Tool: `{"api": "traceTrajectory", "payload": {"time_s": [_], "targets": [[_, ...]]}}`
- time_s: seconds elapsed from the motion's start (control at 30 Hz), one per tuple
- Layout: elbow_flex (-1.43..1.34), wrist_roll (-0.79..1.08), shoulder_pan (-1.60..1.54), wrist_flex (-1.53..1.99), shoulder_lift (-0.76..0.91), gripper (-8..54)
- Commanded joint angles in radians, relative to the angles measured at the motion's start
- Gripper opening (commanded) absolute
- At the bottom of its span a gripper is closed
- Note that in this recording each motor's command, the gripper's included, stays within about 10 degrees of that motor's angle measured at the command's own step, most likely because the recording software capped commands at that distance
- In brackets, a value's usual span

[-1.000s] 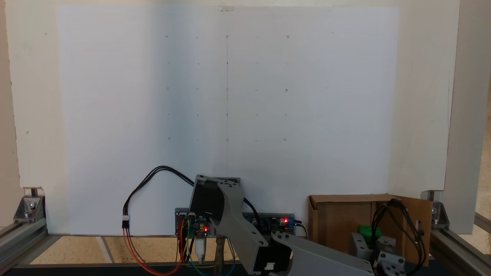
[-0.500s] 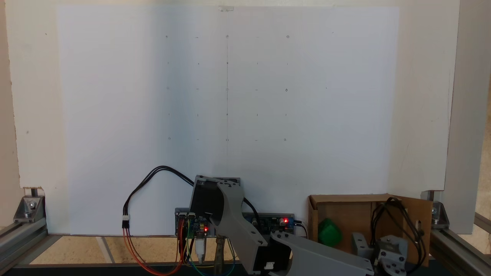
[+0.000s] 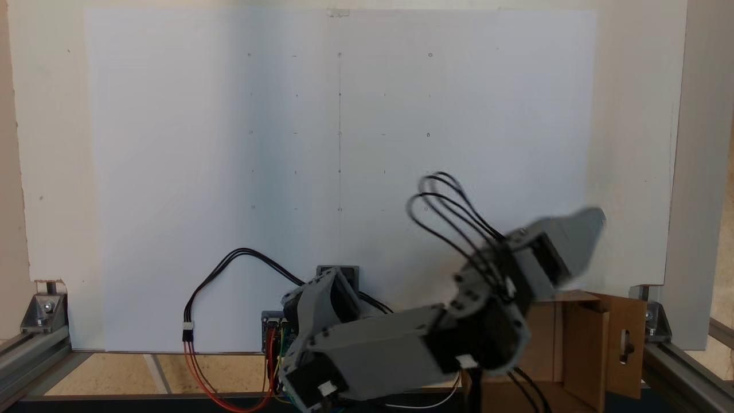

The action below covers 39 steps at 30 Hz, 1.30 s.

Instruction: Grasp a green dice and put it in the bin.

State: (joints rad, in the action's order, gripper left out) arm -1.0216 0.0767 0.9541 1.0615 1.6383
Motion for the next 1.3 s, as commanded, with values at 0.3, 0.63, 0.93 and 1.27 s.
{"api": "traceTrajectory", "payload": {"time_s": [0.3, 0.63, 0.93, 1.27], "targets": [[-0.515, -0.058, -0.695, -0.348, 0.420, 44.9], [-1.115, -0.048, -0.821, -0.799, 0.698, 47.0], [-1.520, 0.018, -0.862, -1.208, 0.730, 45.4], [-1.855, 0.038, -0.992, -1.662, 0.730, 43.9]]}}
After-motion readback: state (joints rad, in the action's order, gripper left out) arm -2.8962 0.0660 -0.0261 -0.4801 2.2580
